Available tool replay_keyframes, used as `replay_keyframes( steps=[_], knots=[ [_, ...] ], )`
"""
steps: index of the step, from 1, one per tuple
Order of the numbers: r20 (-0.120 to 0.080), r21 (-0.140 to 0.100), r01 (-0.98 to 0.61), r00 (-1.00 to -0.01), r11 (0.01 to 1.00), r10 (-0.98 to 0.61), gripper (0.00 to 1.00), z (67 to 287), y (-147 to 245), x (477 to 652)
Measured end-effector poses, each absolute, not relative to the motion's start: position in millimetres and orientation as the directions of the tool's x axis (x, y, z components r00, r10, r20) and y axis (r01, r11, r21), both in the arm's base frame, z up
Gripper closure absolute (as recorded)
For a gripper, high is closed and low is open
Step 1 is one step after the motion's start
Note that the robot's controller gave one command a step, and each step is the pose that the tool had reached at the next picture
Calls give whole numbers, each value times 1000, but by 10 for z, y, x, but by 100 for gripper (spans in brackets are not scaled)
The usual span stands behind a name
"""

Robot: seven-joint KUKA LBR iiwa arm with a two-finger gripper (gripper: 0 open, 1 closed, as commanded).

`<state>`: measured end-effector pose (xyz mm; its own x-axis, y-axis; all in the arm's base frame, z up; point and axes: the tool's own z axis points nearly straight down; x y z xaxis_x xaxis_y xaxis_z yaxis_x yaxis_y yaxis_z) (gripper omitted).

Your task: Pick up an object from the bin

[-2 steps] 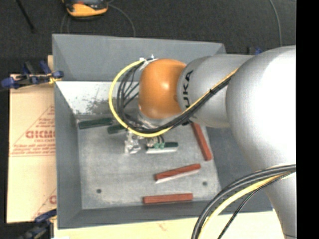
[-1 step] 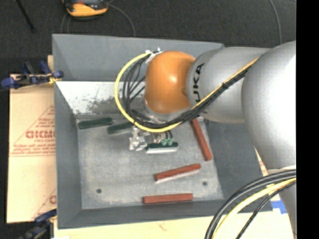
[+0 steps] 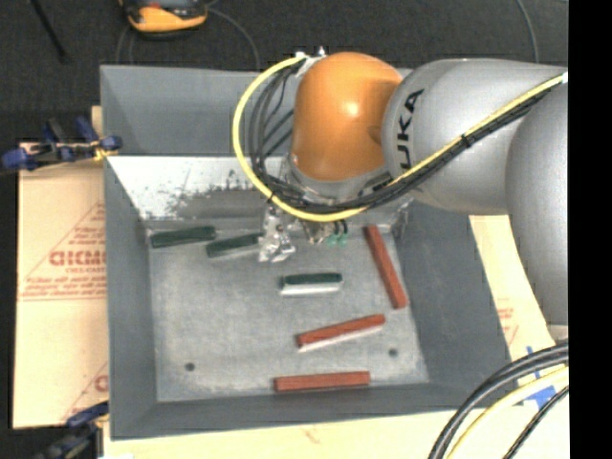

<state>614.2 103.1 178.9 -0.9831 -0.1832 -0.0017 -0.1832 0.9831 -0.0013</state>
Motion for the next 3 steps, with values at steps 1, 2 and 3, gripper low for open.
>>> replay_keyframes(
  steps=[1,2,3],
  knots=[
    [-15,-1,-188,-982,982,-188,100,1974,1051,6166],
    [4,-1,-194,-981,981,-194,100,2290,937,6160],
    [-8,-3,-400,-917,917,-400,0,1640,868,6151]
  ],
)
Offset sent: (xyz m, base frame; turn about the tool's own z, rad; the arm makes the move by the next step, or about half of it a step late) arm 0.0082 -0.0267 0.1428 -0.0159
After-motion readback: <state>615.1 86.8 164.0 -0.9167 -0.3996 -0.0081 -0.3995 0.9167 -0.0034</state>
